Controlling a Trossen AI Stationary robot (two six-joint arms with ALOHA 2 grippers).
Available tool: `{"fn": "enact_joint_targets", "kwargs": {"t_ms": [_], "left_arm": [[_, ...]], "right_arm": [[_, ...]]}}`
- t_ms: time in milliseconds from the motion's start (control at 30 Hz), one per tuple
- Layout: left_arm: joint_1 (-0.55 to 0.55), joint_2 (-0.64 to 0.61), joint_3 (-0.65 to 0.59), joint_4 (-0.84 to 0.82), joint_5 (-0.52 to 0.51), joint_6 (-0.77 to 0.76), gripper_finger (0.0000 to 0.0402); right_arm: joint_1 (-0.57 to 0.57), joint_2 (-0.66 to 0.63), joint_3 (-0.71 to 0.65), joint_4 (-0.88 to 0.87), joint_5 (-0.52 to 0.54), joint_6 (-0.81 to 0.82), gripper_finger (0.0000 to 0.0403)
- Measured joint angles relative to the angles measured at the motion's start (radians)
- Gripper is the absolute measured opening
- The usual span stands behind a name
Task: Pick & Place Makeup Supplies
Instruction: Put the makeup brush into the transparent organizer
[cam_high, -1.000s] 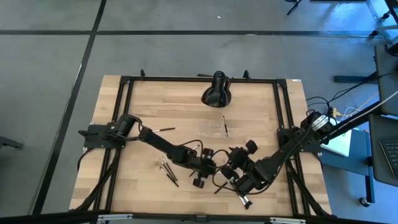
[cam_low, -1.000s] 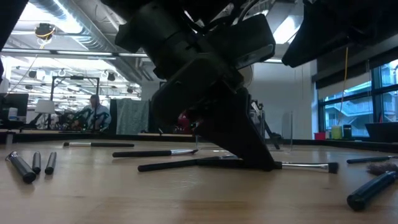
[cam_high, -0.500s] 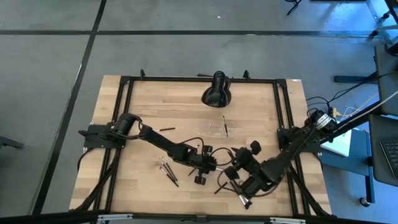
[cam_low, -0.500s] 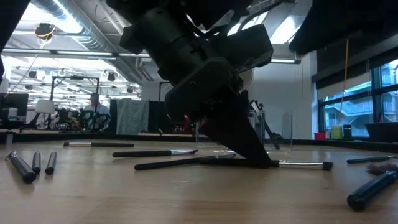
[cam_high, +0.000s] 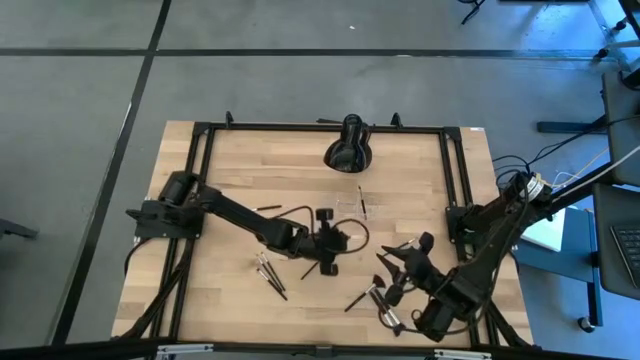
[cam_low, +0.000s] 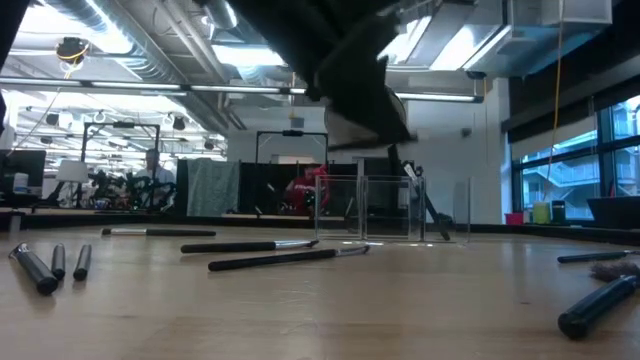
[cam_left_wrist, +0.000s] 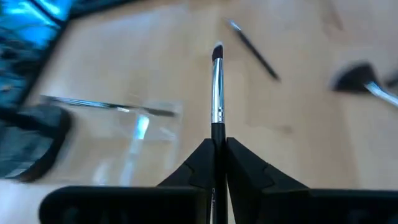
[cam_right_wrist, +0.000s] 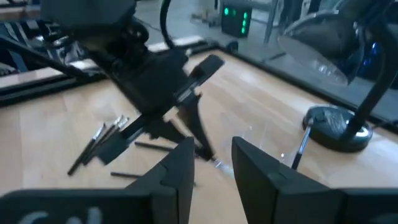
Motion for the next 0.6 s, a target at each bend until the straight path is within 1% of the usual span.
{"fn": "enact_joint_targets", "kwargs": {"t_ms": [67,167,300,400,500,600], "left_arm": [[0.002,-0.026,-0.02,0.016,-0.052,-0.003,0.0025],[0.008,-0.072,-0.086,0.123,-0.11,-0.006,0.0027],[0.017,-0.136,-0.222,0.361,-0.132,-0.009,0.0026],[0.025,-0.176,-0.336,0.582,-0.117,-0.016,0.0026],[0.039,-0.2,-0.436,0.811,-0.053,-0.018,0.0027],[0.059,-0.201,-0.499,0.962,0.012,-0.019,0.0027]], "right_arm": [[0.0,0.0,-0.023,0.047,0.039,-0.012,0.0108],[-0.004,0.0,-0.094,0.17,0.083,-0.031,0.0108],[-0.019,-0.006,-0.259,0.481,0.173,-0.082,0.0108],[-0.052,-0.014,-0.401,0.757,0.19,-0.099,0.0108],[-0.1,-0.009,-0.534,1.049,0.192,-0.114,0.0108],[-0.135,0.001,-0.63,1.28,0.19,-0.149,0.0114]]}}
